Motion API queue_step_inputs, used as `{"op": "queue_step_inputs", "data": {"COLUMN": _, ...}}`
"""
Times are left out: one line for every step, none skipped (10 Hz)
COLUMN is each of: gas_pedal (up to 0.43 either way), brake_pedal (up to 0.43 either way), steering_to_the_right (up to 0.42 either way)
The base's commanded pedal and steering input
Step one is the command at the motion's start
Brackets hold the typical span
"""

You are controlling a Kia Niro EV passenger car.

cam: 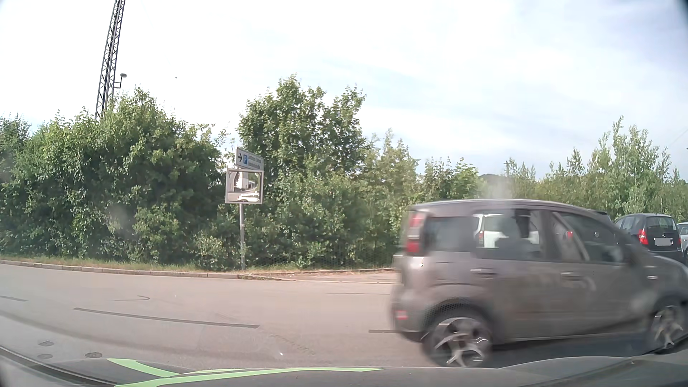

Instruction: Follow the waypoints while adhering to traffic rules and regulations

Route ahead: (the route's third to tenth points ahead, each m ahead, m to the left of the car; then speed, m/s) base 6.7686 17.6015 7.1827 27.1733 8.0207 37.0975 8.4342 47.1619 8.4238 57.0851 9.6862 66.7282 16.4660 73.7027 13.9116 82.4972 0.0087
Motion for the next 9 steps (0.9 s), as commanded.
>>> {"op": "queue_step_inputs", "data": {"gas_pedal": 0.0, "brake_pedal": 0.274, "steering_to_the_right": -0.075}}
{"op": "queue_step_inputs", "data": {"gas_pedal": 0.0, "brake_pedal": 0.274, "steering_to_the_right": -0.075}}
{"op": "queue_step_inputs", "data": {"gas_pedal": 0.0, "brake_pedal": 0.274, "steering_to_the_right": -0.075}}
{"op": "queue_step_inputs", "data": {"gas_pedal": 0.0, "brake_pedal": 0.274, "steering_to_the_right": -0.075}}
{"op": "queue_step_inputs", "data": {"gas_pedal": 0.0, "brake_pedal": 0.274, "steering_to_the_right": -0.075}}
{"op": "queue_step_inputs", "data": {"gas_pedal": 0.0, "brake_pedal": 0.274, "steering_to_the_right": -0.075}}
{"op": "queue_step_inputs", "data": {"gas_pedal": 0.0, "brake_pedal": 0.274, "steering_to_the_right": -0.075}}
{"op": "queue_step_inputs", "data": {"gas_pedal": 0.0, "brake_pedal": 0.274, "steering_to_the_right": -0.075}}
{"op": "queue_step_inputs", "data": {"gas_pedal": 0.0, "brake_pedal": 0.274, "steering_to_the_right": -0.075}}
